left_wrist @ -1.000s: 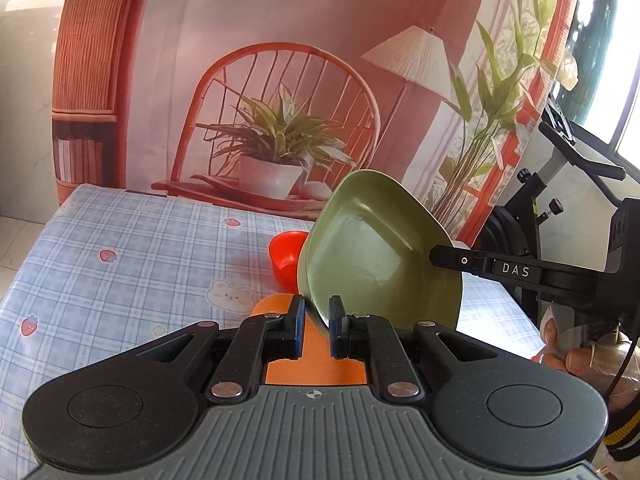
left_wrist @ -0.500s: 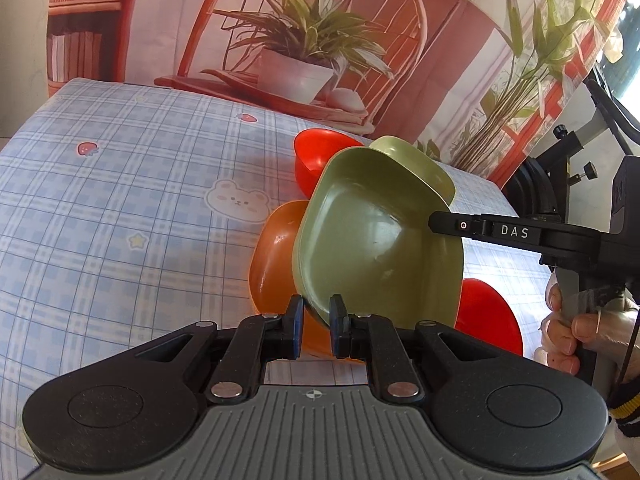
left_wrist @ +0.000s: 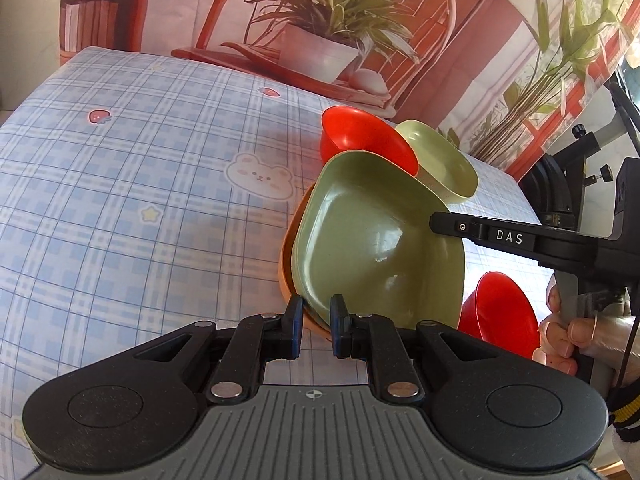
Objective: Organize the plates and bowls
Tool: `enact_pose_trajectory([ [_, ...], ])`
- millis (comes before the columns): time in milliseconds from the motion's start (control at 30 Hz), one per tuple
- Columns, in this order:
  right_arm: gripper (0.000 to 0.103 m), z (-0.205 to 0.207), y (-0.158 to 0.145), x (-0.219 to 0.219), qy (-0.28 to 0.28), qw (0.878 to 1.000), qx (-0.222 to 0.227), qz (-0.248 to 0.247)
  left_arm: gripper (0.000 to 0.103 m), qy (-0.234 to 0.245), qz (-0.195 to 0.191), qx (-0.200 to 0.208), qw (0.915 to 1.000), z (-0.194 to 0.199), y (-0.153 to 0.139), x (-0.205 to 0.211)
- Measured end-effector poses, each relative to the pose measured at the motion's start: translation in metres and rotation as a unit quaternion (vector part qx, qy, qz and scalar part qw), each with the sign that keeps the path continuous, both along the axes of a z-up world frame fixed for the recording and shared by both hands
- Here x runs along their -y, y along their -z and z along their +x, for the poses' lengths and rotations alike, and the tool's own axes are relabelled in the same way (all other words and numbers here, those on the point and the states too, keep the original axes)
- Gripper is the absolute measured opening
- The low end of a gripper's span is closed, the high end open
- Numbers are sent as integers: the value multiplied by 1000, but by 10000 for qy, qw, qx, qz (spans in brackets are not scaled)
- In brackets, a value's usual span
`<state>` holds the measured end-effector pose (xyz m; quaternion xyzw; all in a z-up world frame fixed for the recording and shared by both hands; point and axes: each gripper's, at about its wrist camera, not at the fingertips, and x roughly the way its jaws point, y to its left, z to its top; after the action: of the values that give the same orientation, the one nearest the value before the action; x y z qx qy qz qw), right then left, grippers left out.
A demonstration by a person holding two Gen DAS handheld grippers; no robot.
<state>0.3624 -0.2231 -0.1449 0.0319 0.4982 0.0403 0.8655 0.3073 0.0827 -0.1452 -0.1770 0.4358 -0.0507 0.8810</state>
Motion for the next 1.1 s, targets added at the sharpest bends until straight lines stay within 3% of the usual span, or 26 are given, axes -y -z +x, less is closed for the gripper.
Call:
enact_pose_trajectory([
  [300,9,-2,7,4,75,9999,-61,-53,16,0,152,99,9998,-8,-3,-3],
  [600,10,-4,12,3,34,9999,-116,-118,16,-316,444,353,9979,0,-10,-13],
  [867,10,-6,11,5,59,9998,-145,-81,16,-334,611,188,9974,9,1,-13],
  [1000,10,-8,8,0,-33,9999,-95,-70,16,-429,531,526,9963,4,-11,-15],
  [1100,10,-7,10,-2,-47,9999,-124,-107,16,-231,550,626,9963,6,-15,-10],
])
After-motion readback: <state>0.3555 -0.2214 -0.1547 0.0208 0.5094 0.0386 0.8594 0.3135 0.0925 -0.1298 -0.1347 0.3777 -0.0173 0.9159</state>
